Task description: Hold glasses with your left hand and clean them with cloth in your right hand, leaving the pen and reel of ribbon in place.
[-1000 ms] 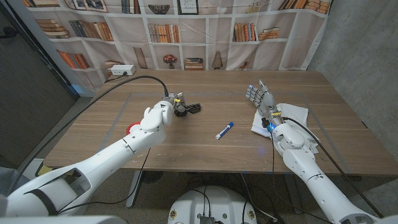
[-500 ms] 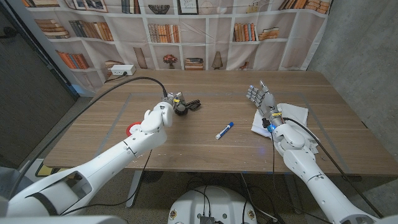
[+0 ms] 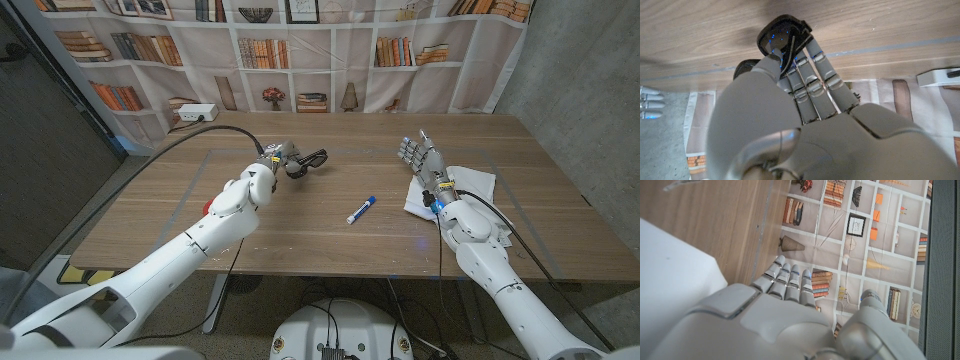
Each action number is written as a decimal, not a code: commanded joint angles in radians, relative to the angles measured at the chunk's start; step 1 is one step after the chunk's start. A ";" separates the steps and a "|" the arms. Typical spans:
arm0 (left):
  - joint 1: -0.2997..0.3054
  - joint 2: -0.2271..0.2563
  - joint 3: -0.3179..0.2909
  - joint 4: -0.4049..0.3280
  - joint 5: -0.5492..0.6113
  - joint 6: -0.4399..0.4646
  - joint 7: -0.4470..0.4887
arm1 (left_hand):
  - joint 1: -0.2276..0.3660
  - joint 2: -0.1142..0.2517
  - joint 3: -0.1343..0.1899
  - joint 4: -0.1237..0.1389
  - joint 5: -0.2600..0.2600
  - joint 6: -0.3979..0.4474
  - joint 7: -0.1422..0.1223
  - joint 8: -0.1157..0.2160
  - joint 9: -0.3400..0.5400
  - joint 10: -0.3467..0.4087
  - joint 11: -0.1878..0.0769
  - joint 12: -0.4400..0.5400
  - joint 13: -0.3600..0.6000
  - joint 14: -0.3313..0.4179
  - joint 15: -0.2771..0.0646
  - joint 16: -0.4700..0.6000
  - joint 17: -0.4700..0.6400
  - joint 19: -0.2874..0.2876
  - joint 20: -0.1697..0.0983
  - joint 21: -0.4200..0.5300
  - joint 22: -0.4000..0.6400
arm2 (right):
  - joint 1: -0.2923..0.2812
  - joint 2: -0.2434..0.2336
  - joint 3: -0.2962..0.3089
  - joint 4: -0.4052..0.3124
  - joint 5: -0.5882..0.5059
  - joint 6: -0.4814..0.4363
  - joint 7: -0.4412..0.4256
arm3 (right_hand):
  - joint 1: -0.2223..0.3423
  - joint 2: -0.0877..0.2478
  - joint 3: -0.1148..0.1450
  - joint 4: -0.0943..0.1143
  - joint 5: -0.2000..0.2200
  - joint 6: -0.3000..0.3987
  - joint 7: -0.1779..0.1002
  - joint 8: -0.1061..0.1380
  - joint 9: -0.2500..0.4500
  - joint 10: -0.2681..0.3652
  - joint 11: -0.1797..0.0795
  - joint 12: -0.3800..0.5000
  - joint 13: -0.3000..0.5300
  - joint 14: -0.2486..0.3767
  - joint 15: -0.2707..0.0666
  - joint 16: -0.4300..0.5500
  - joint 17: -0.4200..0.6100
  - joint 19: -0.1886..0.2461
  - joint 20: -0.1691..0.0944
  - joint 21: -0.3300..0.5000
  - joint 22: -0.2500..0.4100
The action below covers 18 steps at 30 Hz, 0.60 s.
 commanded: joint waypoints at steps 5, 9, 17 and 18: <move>0.076 -0.022 -0.141 0.066 -0.356 -0.392 0.160 | 0.002 0.015 0.012 0.007 0.006 0.018 0.016 0.006 0.014 0.000 -0.001 0.005 0.013 0.017 -0.024 -0.009 0.008 0.005 0.002 0.002 0.000 | -0.046 -0.018 0.007 -0.063 -0.036 0.008 -0.073 | 0.002 0.011 -0.003 -0.007 -0.001 0.004 -0.005 0.000 0.006 0.008 -0.006 -0.001 0.003 0.003 0.003 -0.003 0.003 0.007 -0.011 -0.005 0.001; 0.062 -0.033 -0.146 0.112 -0.432 -0.462 0.146 | 0.002 0.017 0.013 0.009 0.006 0.017 0.018 0.007 0.018 0.002 0.001 0.006 0.018 0.019 -0.023 -0.010 0.009 0.004 0.002 0.002 0.000 | -0.061 -0.025 0.009 -0.085 -0.045 0.010 -0.095 | 0.003 0.012 -0.003 -0.007 -0.001 0.004 -0.005 0.000 0.006 0.009 -0.005 -0.001 0.003 0.003 0.002 -0.003 0.003 0.008 -0.011 -0.006 0.001; 0.036 -0.064 -0.147 0.231 -0.574 -0.618 0.109 | 0.002 0.020 0.016 0.010 0.006 0.016 0.015 0.010 0.024 0.003 0.002 0.008 0.026 0.023 -0.023 -0.009 0.014 0.003 0.004 0.000 0.000 | -0.090 -0.041 0.011 -0.126 -0.064 0.018 -0.134 | 0.004 0.013 -0.003 -0.008 -0.001 0.003 -0.004 0.000 0.006 0.010 -0.005 -0.001 0.003 0.002 0.000 -0.003 0.003 0.010 -0.012 -0.010 0.002; 0.038 -0.069 -0.150 0.231 -0.584 -0.613 0.116 | 0.002 0.020 0.016 0.010 0.006 0.018 0.016 0.011 0.026 0.005 -0.002 0.009 0.028 0.024 -0.023 -0.009 0.015 0.003 0.004 0.000 0.000 | -0.092 -0.043 0.011 -0.130 -0.062 0.017 -0.135 | 0.004 0.013 -0.003 -0.008 -0.001 0.003 -0.005 -0.001 0.006 0.010 -0.005 -0.001 0.003 0.002 0.000 -0.003 0.003 0.010 -0.012 -0.010 0.002</move>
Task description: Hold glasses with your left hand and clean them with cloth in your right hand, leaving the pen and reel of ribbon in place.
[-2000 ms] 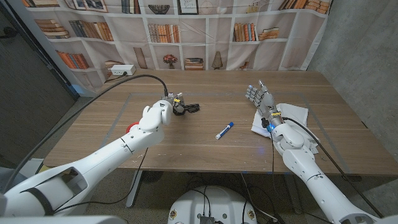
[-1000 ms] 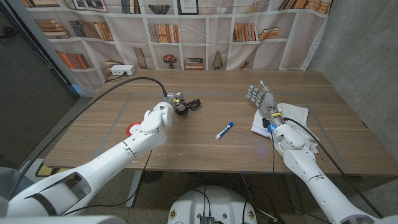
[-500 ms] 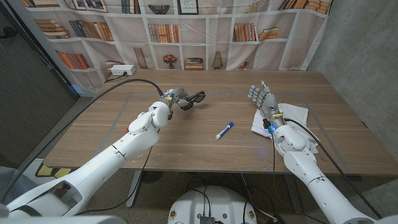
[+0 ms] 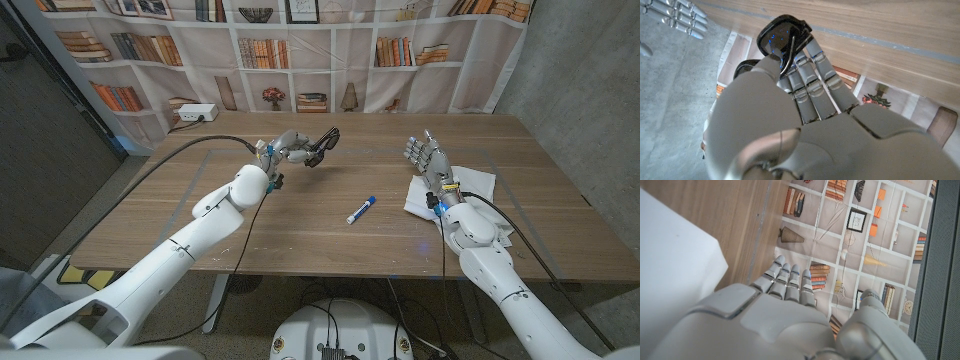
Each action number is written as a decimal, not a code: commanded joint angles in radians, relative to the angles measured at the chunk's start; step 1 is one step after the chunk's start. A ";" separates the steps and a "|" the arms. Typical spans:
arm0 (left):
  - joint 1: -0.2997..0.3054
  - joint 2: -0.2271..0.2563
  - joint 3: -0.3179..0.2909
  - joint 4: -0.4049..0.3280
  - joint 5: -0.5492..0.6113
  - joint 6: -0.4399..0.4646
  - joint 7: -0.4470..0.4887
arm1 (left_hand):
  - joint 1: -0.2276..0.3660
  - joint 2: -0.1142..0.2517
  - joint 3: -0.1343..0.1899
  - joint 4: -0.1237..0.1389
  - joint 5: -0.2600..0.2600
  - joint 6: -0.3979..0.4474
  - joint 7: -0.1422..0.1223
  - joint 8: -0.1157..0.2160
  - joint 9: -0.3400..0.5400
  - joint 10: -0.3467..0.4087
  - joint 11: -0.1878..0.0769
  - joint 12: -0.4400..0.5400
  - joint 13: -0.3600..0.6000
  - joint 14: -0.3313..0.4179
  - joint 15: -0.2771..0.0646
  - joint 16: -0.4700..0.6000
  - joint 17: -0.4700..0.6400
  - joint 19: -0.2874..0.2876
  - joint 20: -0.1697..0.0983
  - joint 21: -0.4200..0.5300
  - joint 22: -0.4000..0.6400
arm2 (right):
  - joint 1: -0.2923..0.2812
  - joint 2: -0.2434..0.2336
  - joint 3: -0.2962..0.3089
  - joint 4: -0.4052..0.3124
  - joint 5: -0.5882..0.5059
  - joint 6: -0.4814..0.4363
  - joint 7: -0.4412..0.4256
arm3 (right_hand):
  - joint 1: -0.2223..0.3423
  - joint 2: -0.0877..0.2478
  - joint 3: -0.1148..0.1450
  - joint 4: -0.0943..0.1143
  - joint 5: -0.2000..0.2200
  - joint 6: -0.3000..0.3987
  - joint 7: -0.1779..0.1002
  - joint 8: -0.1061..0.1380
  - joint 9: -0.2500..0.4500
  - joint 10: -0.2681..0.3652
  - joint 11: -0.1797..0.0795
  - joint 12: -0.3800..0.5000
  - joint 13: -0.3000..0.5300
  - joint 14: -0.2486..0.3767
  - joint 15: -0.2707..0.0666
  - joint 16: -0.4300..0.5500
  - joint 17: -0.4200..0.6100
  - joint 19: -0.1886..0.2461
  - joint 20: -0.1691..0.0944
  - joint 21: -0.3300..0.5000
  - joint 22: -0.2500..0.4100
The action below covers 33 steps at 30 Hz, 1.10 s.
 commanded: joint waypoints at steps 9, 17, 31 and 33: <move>-0.024 -0.085 -0.040 0.216 -0.376 -0.352 -0.063 | 0.004 0.017 0.011 0.004 0.003 0.022 0.023 0.015 0.018 0.011 -0.002 0.009 0.020 0.028 -0.022 0.000 0.011 0.003 0.006 -0.001 0.000 | -0.046 -0.033 0.004 -0.068 -0.002 0.022 -0.033 | 0.001 0.010 0.002 -0.003 -0.001 0.003 -0.005 0.000 0.006 0.010 -0.004 -0.001 0.003 0.004 0.001 -0.003 0.003 0.012 -0.013 -0.008 0.002; -0.046 -0.116 -0.023 0.290 -0.451 -0.439 -0.130 | 0.002 0.016 0.011 0.006 0.002 0.024 0.022 0.019 0.025 0.009 -0.004 0.009 0.029 0.027 -0.020 -0.001 0.014 -0.001 0.008 -0.003 0.001 | -0.058 -0.053 0.014 -0.082 0.024 0.010 -0.011 | 0.003 0.012 0.003 -0.005 -0.001 0.005 -0.003 0.000 0.006 0.012 -0.005 -0.001 0.003 0.005 0.001 -0.003 0.002 0.014 -0.014 -0.011 0.002; -0.065 -0.238 -0.033 0.424 -0.758 -0.521 -0.393 | 0.004 0.020 0.017 0.006 0.001 0.034 0.025 0.032 0.041 0.007 0.002 0.010 0.048 0.025 -0.022 -0.001 0.022 -0.006 0.011 -0.005 0.002 | -0.127 -0.129 0.073 -0.162 0.001 0.052 -0.006 | 0.008 0.014 0.003 -0.008 -0.001 0.008 -0.002 0.001 0.006 0.014 -0.009 0.000 0.003 0.008 -0.001 -0.002 0.002 0.019 -0.016 -0.015 0.002; -0.075 -0.264 -0.035 0.455 -0.799 -0.520 -0.444 | 0.005 0.021 0.018 0.005 0.001 0.035 0.026 0.033 0.043 0.008 0.003 0.010 0.051 0.027 -0.023 0.000 0.023 -0.003 0.011 -0.004 0.002 | -0.139 -0.141 0.081 -0.177 -0.009 0.056 -0.015 | 0.010 0.014 0.004 -0.009 -0.001 0.009 -0.003 0.001 0.006 0.015 -0.010 0.000 0.003 0.008 -0.001 -0.003 0.002 0.020 -0.016 -0.016 0.002</move>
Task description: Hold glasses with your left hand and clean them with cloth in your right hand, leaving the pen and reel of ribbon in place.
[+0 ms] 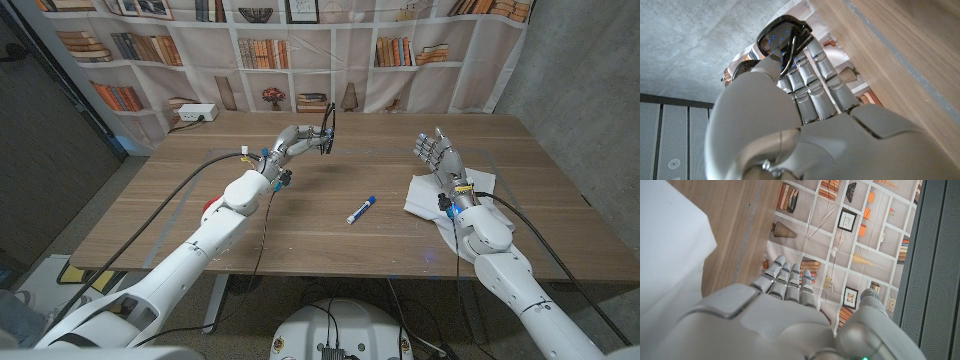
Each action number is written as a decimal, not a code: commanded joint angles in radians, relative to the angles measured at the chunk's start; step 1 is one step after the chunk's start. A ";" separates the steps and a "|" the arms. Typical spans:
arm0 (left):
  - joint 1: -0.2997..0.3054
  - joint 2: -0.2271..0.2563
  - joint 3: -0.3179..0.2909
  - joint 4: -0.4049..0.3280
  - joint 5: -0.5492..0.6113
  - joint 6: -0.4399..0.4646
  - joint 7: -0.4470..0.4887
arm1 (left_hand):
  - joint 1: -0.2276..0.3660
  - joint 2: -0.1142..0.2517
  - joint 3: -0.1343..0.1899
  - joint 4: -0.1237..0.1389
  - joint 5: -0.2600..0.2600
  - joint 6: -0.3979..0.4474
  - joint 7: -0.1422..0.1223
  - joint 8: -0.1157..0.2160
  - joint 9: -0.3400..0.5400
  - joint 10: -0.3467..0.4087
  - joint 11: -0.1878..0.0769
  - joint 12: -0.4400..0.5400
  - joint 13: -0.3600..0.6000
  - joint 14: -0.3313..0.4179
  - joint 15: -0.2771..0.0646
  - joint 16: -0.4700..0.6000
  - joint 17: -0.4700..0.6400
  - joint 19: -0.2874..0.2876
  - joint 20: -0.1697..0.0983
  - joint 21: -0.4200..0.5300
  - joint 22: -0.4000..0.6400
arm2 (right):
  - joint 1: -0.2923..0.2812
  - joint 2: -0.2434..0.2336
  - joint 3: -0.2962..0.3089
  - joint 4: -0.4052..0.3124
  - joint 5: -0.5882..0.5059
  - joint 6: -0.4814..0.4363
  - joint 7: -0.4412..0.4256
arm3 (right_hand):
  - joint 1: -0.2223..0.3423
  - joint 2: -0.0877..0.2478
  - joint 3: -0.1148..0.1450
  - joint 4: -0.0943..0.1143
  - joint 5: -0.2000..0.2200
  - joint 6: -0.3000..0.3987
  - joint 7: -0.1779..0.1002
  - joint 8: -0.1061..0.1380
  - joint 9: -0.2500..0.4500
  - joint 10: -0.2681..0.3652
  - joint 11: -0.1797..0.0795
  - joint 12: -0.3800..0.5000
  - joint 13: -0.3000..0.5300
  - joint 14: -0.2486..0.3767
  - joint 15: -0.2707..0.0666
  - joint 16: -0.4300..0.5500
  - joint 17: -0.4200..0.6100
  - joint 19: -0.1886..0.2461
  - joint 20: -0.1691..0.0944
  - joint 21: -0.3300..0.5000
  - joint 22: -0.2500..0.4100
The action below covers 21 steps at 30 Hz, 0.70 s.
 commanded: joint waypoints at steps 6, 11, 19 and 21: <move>-0.065 -0.194 -0.022 0.235 -0.342 -0.047 -0.377 | 0.011 0.015 0.013 -0.003 0.002 0.035 0.029 0.012 0.011 0.004 0.004 0.007 0.015 0.027 -0.024 0.009 0.007 0.004 0.006 0.001 0.002 | -0.100 -0.107 0.074 -0.117 -0.064 0.034 -0.046 | 0.014 0.016 0.007 -0.012 0.000 0.010 -0.003 0.002 0.006 0.010 -0.005 0.000 0.003 0.008 -0.003 -0.003 0.001 0.008 -0.018 -0.008 0.002; -0.085 -0.238 -0.030 0.272 -0.348 -0.033 -0.424 | 0.011 0.015 0.014 -0.003 0.002 0.034 0.027 0.014 0.015 0.004 0.006 0.008 0.020 0.029 -0.023 0.010 0.009 0.004 0.006 0.001 0.002 | -0.131 -0.138 0.093 -0.136 -0.087 0.048 -0.063 | 0.019 0.018 0.009 -0.015 0.000 0.010 -0.004 0.001 0.006 0.010 -0.006 -0.001 0.003 0.008 -0.003 -0.003 0.001 0.009 -0.019 -0.010 0.002; -0.122 -0.309 -0.042 0.346 -0.336 -0.021 -0.452 | 0.012 0.015 0.015 -0.003 0.001 0.038 0.027 0.018 0.021 0.011 0.010 0.011 0.028 0.034 -0.023 0.013 0.012 0.010 0.005 0.004 0.002 | -0.181 -0.181 0.116 -0.162 -0.126 0.068 -0.090 | 0.029 0.023 0.012 -0.020 0.000 0.010 -0.005 0.001 0.006 0.009 -0.006 -0.002 0.003 0.008 -0.005 -0.004 0.000 0.011 -0.019 -0.014 0.002; -0.127 -0.320 -0.045 0.359 -0.327 -0.024 -0.455 | 0.012 0.013 0.016 -0.003 0.001 0.036 0.029 0.018 0.022 0.011 0.012 0.011 0.031 0.038 -0.023 0.014 0.012 0.015 0.004 0.005 0.002 | -0.196 -0.192 0.123 -0.175 -0.158 0.066 -0.116 | 0.032 0.024 0.013 -0.022 0.000 0.009 -0.004 0.001 0.006 0.009 -0.005 -0.002 0.003 0.007 -0.005 -0.004 0.000 0.011 -0.020 -0.015 0.002</move>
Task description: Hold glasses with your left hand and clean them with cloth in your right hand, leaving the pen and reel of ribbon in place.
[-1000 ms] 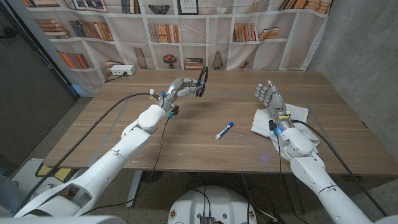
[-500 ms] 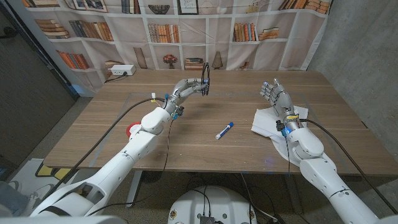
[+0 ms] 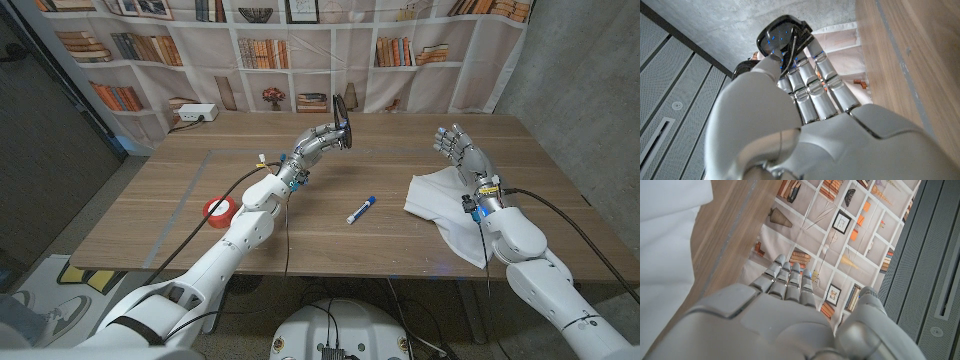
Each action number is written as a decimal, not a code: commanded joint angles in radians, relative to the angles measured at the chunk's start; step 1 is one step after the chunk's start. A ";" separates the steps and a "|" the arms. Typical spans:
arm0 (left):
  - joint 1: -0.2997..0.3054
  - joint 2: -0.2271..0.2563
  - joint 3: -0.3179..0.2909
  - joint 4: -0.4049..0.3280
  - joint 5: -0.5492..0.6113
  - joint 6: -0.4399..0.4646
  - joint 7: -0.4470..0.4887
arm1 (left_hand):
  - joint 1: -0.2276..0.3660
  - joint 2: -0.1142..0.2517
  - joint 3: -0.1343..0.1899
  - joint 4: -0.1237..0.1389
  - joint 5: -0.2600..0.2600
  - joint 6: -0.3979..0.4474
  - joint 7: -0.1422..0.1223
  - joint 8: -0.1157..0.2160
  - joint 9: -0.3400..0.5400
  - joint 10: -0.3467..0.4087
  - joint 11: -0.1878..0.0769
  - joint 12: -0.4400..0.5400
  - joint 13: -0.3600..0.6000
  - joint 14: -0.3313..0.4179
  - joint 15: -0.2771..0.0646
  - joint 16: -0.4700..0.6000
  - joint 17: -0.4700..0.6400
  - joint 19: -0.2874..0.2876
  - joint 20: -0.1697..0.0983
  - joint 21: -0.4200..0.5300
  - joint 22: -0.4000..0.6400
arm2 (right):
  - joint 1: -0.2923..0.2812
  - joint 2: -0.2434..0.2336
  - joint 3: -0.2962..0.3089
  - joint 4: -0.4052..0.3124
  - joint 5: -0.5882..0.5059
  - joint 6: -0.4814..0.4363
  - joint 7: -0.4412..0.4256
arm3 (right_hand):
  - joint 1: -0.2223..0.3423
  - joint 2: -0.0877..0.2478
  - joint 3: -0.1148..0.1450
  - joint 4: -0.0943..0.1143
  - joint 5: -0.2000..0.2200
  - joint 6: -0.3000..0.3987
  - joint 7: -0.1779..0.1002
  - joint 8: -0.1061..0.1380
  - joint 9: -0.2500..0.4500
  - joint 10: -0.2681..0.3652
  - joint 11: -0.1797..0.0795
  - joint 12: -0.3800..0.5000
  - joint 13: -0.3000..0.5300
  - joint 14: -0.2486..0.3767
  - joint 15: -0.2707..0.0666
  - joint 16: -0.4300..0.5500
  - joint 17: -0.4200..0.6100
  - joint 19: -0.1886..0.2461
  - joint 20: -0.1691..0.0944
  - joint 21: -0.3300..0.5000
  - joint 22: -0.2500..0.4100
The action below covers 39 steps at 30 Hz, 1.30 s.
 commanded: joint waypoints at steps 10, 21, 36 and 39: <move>-0.006 -0.066 -0.037 0.003 -0.013 0.077 -0.090 | 0.010 0.009 0.009 -0.002 0.004 0.036 0.027 0.011 0.009 0.011 0.007 0.012 0.015 0.040 -0.027 0.012 0.005 0.016 -0.001 0.007 0.002 | -0.153 -0.104 0.062 -0.117 -0.255 -0.020 -0.244 | 0.032 0.009 0.008 -0.016 -0.001 0.007 -0.001 0.001 0.006 0.001 0.000 -0.004 0.003 0.002 0.000 -0.004 0.002 0.008 -0.012 -0.007 0.002; 0.051 -0.026 -0.045 -0.104 -0.048 0.126 -0.089 | 0.008 0.007 0.010 -0.001 0.004 0.032 0.027 0.011 0.012 0.010 0.007 0.011 0.024 0.039 -0.026 0.011 0.006 0.012 0.000 0.006 0.003 | -0.243 -0.178 0.089 -0.223 -0.348 -0.245 -0.357 | 0.055 0.009 0.013 -0.029 -0.003 0.020 -0.001 0.006 0.006 0.004 -0.012 -0.003 0.003 0.002 -0.005 -0.004 0.001 0.012 -0.012 -0.015 0.002; 0.106 0.041 -0.026 -0.249 -0.022 0.230 0.040 | 0.005 0.008 0.012 0.001 0.002 0.031 0.031 0.012 0.017 0.011 0.006 0.010 0.037 0.041 -0.025 0.012 0.009 0.011 0.001 0.007 0.003 | -0.302 -0.330 0.056 -0.425 -0.491 -0.682 -0.411 | 0.111 -0.012 0.015 -0.055 -0.005 -0.003 0.006 -0.001 0.006 -0.043 0.014 -0.019 0.003 -0.059 0.019 -0.019 0.001 -0.037 0.004 -0.060 0.001; 0.105 0.037 -0.025 -0.246 -0.040 0.244 0.037 | 0.004 0.009 0.013 0.002 0.002 0.030 0.034 0.013 0.018 0.013 0.006 0.010 0.039 0.041 -0.025 0.012 0.010 0.008 0.002 0.006 0.003 | -0.296 -0.354 0.039 -0.421 -0.507 -0.691 -0.413 | 0.118 -0.047 -0.003 -0.053 -0.002 -0.019 -0.001 -0.006 0.006 -0.080 0.024 -0.026 0.004 -0.124 0.025 -0.023 0.003 -0.071 0.012 -0.091 0.003</move>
